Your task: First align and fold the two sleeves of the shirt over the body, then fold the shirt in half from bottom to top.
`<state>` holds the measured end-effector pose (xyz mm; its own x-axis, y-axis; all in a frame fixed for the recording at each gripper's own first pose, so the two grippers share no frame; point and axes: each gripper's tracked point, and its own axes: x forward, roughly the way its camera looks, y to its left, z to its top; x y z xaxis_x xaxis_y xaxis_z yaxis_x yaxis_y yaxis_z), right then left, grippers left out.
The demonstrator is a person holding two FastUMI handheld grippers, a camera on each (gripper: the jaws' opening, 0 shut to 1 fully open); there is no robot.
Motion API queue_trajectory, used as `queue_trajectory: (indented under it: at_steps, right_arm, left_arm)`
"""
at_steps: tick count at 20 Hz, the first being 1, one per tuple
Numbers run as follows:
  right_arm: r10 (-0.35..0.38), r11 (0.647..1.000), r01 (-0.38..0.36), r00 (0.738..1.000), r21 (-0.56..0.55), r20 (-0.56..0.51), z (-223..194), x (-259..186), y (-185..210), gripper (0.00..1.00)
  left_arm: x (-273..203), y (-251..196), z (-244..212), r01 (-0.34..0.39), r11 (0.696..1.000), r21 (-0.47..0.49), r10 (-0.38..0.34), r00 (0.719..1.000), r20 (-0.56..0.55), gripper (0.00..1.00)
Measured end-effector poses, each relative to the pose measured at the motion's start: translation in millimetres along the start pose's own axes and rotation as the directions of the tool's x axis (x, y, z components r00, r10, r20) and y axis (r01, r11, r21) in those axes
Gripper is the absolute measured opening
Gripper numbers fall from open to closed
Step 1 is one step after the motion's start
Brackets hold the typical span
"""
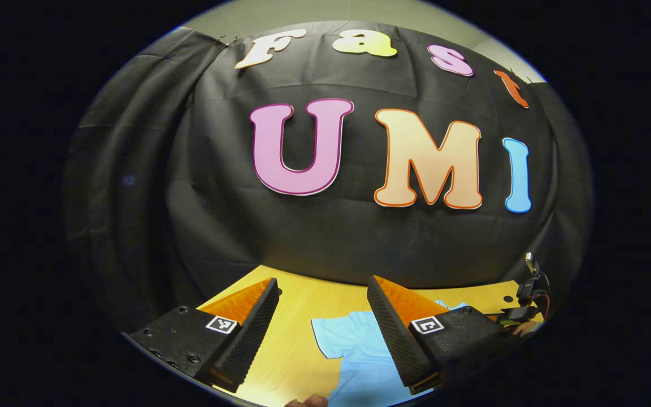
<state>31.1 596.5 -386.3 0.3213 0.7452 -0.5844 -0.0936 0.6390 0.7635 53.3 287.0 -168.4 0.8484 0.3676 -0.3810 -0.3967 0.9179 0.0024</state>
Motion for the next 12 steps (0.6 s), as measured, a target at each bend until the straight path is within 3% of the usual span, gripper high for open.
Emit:
queue_trajectory:
  at_steps: [6,10,12]
  right_arm:
    - [0.006,0.999,-0.004,0.999,0.036,-0.052,-25.9,14.5,7.1,0.07]
    - [-0.062,0.996,0.064,0.997,-0.056,0.041,-1.7,-2.8,-10.2,0.98]
    - [-0.062,0.995,0.068,0.996,-0.080,0.069,7.0,-19.2,-9.4,0.97]
  left_arm:
    - [19.8,9.2,-37.7,-0.007,0.999,-0.043,0.002,0.995,-0.103,0.96]
    - [42.5,16.9,-63.5,-0.016,0.999,-0.032,0.011,0.989,-0.150,0.96]
    - [58.4,17.7,-73.3,-0.015,1.000,-0.018,0.011,0.986,-0.165,0.96]
